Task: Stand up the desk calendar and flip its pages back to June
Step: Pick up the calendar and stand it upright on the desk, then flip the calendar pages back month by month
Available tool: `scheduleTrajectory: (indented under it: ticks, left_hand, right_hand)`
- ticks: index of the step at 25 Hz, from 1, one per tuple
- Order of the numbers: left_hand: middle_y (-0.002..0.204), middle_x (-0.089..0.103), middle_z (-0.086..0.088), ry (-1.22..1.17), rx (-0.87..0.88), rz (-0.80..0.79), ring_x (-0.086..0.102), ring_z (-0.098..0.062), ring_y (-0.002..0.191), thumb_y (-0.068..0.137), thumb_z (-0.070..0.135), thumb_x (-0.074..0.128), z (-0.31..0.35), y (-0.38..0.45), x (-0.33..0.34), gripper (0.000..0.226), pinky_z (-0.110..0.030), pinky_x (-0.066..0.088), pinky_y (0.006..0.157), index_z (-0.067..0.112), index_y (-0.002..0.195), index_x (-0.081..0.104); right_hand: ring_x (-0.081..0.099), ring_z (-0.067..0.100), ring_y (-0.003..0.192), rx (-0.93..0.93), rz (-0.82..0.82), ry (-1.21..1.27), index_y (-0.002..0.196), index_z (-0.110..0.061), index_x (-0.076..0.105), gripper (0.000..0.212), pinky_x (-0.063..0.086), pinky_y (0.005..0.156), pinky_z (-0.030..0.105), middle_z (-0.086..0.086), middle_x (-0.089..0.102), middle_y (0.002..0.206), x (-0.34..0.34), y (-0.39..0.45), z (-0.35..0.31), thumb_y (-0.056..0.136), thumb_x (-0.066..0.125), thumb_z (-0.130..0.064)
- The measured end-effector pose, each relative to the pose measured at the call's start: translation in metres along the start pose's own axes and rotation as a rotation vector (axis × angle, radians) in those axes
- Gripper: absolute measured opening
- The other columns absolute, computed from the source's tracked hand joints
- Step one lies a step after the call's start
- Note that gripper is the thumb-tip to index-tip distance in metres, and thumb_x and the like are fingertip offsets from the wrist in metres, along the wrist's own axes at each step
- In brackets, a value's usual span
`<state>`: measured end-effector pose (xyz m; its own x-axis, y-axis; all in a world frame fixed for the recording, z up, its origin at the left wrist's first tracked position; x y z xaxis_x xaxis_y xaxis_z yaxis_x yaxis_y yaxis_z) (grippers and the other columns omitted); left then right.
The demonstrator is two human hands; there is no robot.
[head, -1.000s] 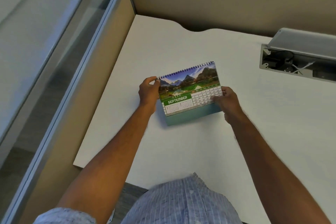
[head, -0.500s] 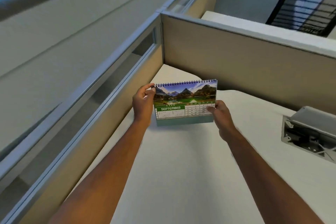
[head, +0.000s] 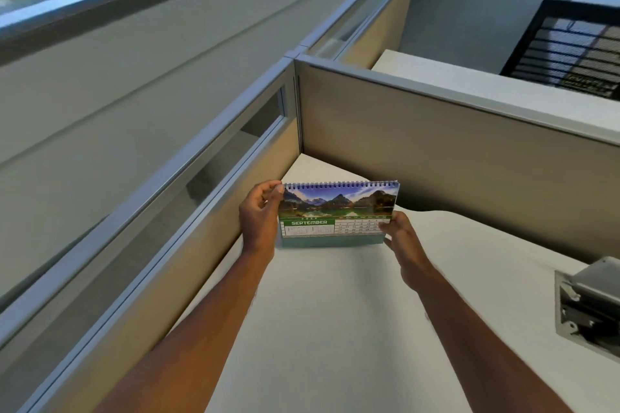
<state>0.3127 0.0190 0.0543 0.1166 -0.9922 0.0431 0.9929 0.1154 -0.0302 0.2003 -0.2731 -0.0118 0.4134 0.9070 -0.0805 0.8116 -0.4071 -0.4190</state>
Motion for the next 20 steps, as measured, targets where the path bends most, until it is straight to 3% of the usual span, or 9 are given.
scheduleTrajectory:
  ticks: [7, 13, 17, 20]
  left_hand:
    - [0.079, 0.078, 0.012, -0.001, -0.057, 0.023, 0.078, -0.008, 0.078, 0.1, 0.035, 0.065, -0.019, 0.01, 0.004, 0.009, -0.018, 0.058, 0.053, 0.03, 0.093, 0.069]
    - [0.079, 0.078, 0.007, -0.131, -0.147, 0.023, 0.08, -0.014, 0.076, 0.099, 0.03, 0.068, -0.028, 0.007, 0.006, 0.006, -0.021, 0.058, 0.053, 0.025, 0.099, 0.065]
    - [0.086, 0.076, -0.003, -0.16, -0.224, 0.043, 0.079, -0.01, 0.072, 0.096, 0.033, 0.071, -0.036, 0.005, 0.005, 0.022, -0.018, 0.057, 0.052, 0.015, 0.104, 0.06]
    - [0.088, 0.075, -0.005, -0.143, -0.235, 0.041, 0.078, -0.009, 0.07, 0.096, 0.034, 0.071, -0.038, 0.005, 0.005, 0.024, -0.017, 0.057, 0.052, 0.014, 0.102, 0.059]
  right_hand:
    - [0.054, 0.013, 0.11, 0.015, -0.007, 0.007, 0.12, -0.017, 0.051, 0.019, 0.037, 0.104, 0.036, -0.005, 0.065, 0.111, 0.0, 0.015, 0.011, 0.106, 0.039, -0.018]
    - [0.067, 0.006, 0.085, -0.04, 0.263, 0.17, 0.09, -0.025, 0.061, 0.029, 0.047, 0.068, 0.024, -0.007, 0.071, 0.095, -0.017, 0.009, -0.03, 0.096, 0.038, -0.04]
    - [0.066, 0.023, 0.076, 0.011, 0.252, -0.236, 0.075, -0.015, 0.066, 0.06, 0.048, 0.074, 0.04, 0.003, 0.072, 0.083, -0.018, 0.019, -0.057, 0.091, 0.034, -0.064]
    - [0.061, 0.029, 0.081, 0.038, 0.255, -0.628, 0.079, -0.013, 0.067, 0.064, 0.045, 0.076, 0.042, 0.005, 0.067, 0.084, -0.023, 0.021, -0.073, 0.086, 0.033, -0.067]
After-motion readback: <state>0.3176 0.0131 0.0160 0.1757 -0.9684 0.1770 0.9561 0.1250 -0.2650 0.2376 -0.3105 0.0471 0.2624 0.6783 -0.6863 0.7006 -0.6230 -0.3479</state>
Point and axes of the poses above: each hand's wrist, its own y-axis towards the middle knuckle, its own x-axis out of the palm, z = x × y, the point moved 10 cm from there along y, towards the middle knuckle
